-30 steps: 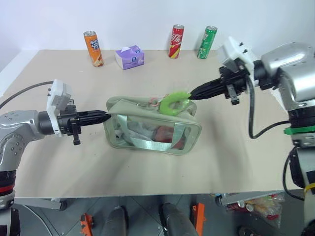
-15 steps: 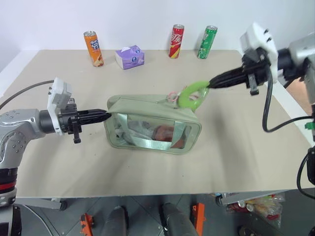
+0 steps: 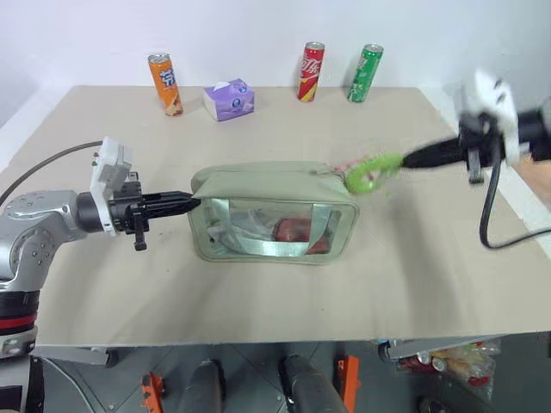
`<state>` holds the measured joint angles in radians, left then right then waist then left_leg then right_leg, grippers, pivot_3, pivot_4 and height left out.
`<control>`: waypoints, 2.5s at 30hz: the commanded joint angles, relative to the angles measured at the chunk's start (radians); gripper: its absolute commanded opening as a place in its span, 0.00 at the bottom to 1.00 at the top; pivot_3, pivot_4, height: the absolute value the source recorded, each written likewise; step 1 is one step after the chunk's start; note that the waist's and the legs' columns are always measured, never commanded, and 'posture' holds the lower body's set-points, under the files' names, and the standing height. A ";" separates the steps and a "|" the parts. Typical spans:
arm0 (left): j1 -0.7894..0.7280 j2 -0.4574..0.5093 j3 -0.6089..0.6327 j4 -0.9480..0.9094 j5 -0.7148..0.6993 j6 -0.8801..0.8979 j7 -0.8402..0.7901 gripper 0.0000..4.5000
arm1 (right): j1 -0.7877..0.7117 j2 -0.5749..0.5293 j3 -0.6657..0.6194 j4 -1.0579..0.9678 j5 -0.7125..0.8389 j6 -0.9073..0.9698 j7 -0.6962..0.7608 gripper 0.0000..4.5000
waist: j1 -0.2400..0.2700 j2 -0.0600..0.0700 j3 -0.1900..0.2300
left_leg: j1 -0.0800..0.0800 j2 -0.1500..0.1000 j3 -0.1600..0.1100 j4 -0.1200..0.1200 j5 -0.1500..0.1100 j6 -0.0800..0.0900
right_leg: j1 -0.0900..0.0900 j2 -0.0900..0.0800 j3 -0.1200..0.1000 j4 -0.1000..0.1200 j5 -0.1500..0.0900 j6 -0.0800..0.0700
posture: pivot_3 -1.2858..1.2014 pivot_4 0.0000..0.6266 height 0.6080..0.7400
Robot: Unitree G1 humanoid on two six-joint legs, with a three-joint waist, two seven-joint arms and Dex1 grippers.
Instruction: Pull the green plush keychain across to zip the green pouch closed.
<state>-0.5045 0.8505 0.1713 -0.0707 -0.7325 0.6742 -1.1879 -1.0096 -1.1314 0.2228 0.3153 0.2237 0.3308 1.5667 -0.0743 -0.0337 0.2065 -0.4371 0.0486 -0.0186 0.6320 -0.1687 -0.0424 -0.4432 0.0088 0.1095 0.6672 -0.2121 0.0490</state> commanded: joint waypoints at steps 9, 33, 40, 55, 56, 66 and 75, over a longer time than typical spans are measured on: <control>-0.020 0.022 0.015 -0.009 0.003 0.004 -0.018 0.00 | 0.332 -0.066 -0.049 -0.312 -0.093 -0.100 -0.068 0.00 | -0.002 0.000 0.000 | 0.002 0.001 0.001 0.003 0.000 0.000 | 0.001 0.000 0.001 0.001 0.001 0.000 | 0.52 0.24 1.00; -0.018 0.018 0.020 -0.020 -0.001 0.011 -0.012 0.00 | 0.182 -0.036 -0.170 -0.323 0.107 0.168 -0.012 0.65 | -0.001 0.000 0.000 | 0.001 0.001 0.000 0.002 0.000 0.000 | 0.001 0.001 0.001 0.001 0.002 -0.001 | 0.52 0.24 1.00; -0.031 0.017 0.013 -0.009 0.003 0.008 -0.017 0.00 | 0.170 -0.043 -0.214 -0.400 0.214 0.259 -0.004 0.65 | -0.001 0.000 0.000 | 0.001 0.001 0.000 0.003 0.000 0.000 | 0.001 0.001 0.001 0.001 0.002 -0.001 | 0.52 0.24 1.00; -0.032 0.012 0.018 -0.010 -0.001 0.011 -0.010 0.00 | 0.224 -0.038 -0.119 -0.354 0.088 0.142 -0.055 0.65 | -0.001 0.000 0.000 | 0.001 0.001 0.001 0.003 0.000 0.000 | 0.001 0.001 0.000 0.001 0.002 -0.001 | 0.52 0.24 1.00; -0.032 0.013 0.018 -0.010 -0.002 0.012 -0.009 0.00 | 0.224 -0.036 -0.113 -0.344 0.076 0.133 -0.057 0.65 | -0.002 0.000 0.000 | 0.001 0.001 0.001 0.003 0.000 0.000 | 0.001 0.001 0.000 0.001 0.002 -0.001 | 0.52 0.24 1.00; -0.020 0.019 0.028 -0.020 -0.008 0.014 -0.001 0.00 | 0.198 0.021 -0.083 -0.313 0.043 0.115 -0.049 0.65 | -0.001 0.000 0.000 | 0.001 0.001 0.001 0.003 0.000 0.000 | 0.001 0.001 0.001 0.001 0.002 -0.001 | 0.52 0.24 1.00; -0.016 0.021 0.032 -0.024 -0.010 0.016 0.004 0.00 | 0.149 0.073 -0.072 -0.309 0.050 0.164 -0.041 0.65 | -0.001 0.000 0.000 | 0.001 0.001 0.001 0.003 0.000 0.000 | 0.001 0.001 0.001 0.001 0.002 -0.001 | 0.52 0.24 1.00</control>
<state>-0.5120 0.8553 0.1698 -0.0688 -0.7273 0.6857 -1.1857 -0.8322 -1.0611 0.1575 0.0066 0.2698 0.4882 1.5244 -0.0758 -0.0338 0.2062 -0.4360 0.0497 -0.0180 0.6348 -0.1683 -0.0423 -0.4424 0.0098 0.1102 0.6679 -0.2099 0.0483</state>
